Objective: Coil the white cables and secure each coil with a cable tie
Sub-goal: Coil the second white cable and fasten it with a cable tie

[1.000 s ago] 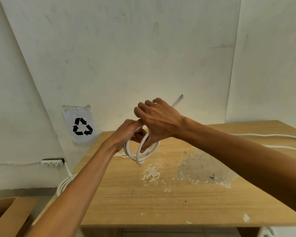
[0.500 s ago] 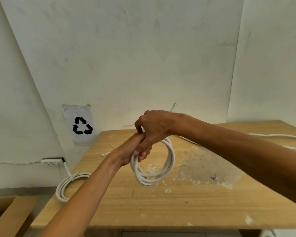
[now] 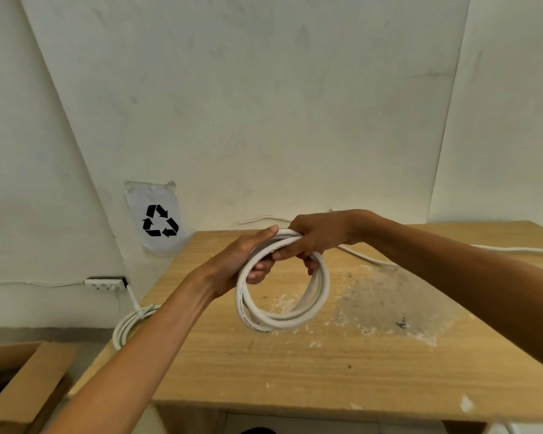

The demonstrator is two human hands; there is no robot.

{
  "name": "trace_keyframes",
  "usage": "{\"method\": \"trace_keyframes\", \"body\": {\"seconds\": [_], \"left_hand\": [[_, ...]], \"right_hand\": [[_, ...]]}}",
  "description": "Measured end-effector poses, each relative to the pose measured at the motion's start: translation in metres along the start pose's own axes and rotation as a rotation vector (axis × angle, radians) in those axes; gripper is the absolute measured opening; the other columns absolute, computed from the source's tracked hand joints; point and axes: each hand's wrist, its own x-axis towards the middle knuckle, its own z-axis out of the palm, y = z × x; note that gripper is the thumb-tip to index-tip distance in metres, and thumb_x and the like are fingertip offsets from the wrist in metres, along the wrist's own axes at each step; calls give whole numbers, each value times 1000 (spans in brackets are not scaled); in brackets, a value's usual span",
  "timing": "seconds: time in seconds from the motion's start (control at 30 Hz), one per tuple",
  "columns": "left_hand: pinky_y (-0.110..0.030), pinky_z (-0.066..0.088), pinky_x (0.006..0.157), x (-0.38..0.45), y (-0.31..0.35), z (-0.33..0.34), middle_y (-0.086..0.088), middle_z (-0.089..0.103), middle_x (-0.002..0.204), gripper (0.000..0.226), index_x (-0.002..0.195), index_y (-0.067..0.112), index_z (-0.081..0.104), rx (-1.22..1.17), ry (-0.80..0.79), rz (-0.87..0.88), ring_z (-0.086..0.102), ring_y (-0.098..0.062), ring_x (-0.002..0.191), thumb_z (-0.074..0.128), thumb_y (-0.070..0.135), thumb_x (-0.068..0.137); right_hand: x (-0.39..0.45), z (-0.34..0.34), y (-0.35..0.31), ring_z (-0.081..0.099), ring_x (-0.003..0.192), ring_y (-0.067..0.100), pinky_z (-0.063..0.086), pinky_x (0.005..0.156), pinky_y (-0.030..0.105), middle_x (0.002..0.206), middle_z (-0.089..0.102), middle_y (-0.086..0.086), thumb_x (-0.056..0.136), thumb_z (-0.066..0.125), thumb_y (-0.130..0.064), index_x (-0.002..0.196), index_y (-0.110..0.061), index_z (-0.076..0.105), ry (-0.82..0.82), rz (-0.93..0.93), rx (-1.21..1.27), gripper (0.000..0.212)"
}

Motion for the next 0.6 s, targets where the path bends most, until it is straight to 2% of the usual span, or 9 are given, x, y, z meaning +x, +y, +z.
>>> {"method": "trace_keyframes", "body": {"seconds": [0.1, 0.17, 0.27, 0.4, 0.5, 0.6], "left_hand": [[-27, 53, 60, -6, -11, -1, -7, 61, 75, 41, 103, 12, 73, -209, 56, -23, 58, -17, 60, 55, 48, 96], [-34, 58, 69, -6, -17, -2, -8, 64, 78, 48, 114, 6, 71, -376, 80, -28, 63, -19, 67, 58, 47, 93], [-25, 53, 58, -2, -16, -3, -1, 55, 70, 51, 114, 4, 67, -405, 124, 7, 52, -10, 53, 62, 47, 89], [-18, 41, 47, 5, -15, -3, 2, 52, 78, 54, 125, 4, 63, -282, 193, 101, 36, -5, 48, 67, 41, 86], [-19, 30, 42, 13, -16, 1, 3, 49, 69, 52, 111, 4, 64, -141, 370, 131, 28, -6, 45, 65, 51, 89], [-21, 24, 40, 19, -17, 2, 5, 33, 56, 51, 93, 6, 65, -32, 496, 165, 25, -8, 42, 65, 56, 88]], "right_hand": [[-1, -2, 6, 60, 57, 20, 62, 73, 43, 60, 54, 4, 97, 62, -33, 77, -11, 62, 109, 23, 1, 30], [-3, -5, 12, 61, 57, 21, 62, 72, 44, 60, 55, 5, 99, 59, -35, 73, -8, 58, 193, 47, 16, 37], [-2, -5, 15, 60, 54, 18, 61, 67, 38, 57, 53, 3, 98, 59, -40, 71, -8, 55, 259, 77, 69, 43], [-3, -3, 18, 60, 54, 17, 59, 66, 34, 60, 52, 3, 99, 58, -41, 76, -8, 55, 277, 123, 179, 40], [-3, 3, 22, 68, 62, 20, 61, 68, 34, 64, 57, 5, 101, 55, -38, 81, -8, 54, 255, 121, 207, 36], [-2, 8, 26, 68, 67, 23, 62, 76, 39, 67, 59, 6, 100, 58, -32, 86, -9, 58, 264, 65, 278, 27]]}}
